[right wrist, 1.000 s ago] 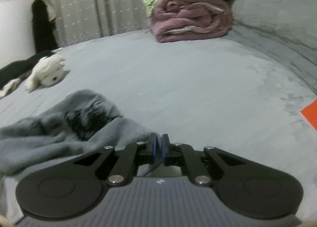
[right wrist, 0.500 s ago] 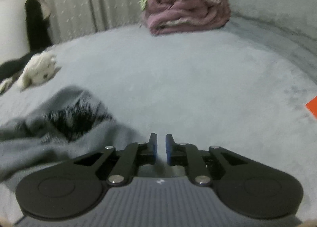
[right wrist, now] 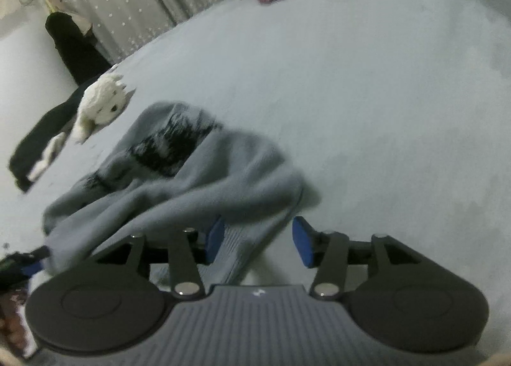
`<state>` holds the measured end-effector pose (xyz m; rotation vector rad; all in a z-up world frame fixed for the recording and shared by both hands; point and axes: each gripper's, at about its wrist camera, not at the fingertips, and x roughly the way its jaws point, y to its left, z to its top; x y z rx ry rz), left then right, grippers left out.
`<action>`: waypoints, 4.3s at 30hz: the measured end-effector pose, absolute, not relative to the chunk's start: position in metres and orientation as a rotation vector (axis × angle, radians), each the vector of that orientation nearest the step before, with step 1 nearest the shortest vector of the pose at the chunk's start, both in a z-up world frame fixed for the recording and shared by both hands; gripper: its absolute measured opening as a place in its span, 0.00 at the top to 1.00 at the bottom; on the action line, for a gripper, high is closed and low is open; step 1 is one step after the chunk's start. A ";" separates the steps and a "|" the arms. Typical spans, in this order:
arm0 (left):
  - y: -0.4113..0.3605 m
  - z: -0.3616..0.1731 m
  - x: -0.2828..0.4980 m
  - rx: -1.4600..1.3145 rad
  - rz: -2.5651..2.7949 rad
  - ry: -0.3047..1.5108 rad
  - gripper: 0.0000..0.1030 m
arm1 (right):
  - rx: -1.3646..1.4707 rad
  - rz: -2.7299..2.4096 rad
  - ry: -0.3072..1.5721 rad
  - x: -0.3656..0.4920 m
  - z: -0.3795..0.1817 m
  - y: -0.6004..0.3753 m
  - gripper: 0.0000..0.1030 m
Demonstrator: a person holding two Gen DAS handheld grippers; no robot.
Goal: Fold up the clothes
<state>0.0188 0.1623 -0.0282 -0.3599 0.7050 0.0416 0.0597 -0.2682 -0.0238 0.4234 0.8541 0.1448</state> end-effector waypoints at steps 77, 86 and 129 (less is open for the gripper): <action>0.189 -0.028 -0.062 -0.654 -0.260 1.005 0.60 | 0.051 0.267 0.881 -0.023 -0.001 -0.269 0.84; 0.159 -0.027 -0.057 -0.547 -0.364 0.997 0.56 | -0.035 0.277 0.766 -0.029 0.015 -0.252 0.54; 0.121 -0.051 -0.036 -0.501 -0.262 0.978 0.94 | -0.134 0.637 0.778 -0.032 -0.006 -0.112 0.54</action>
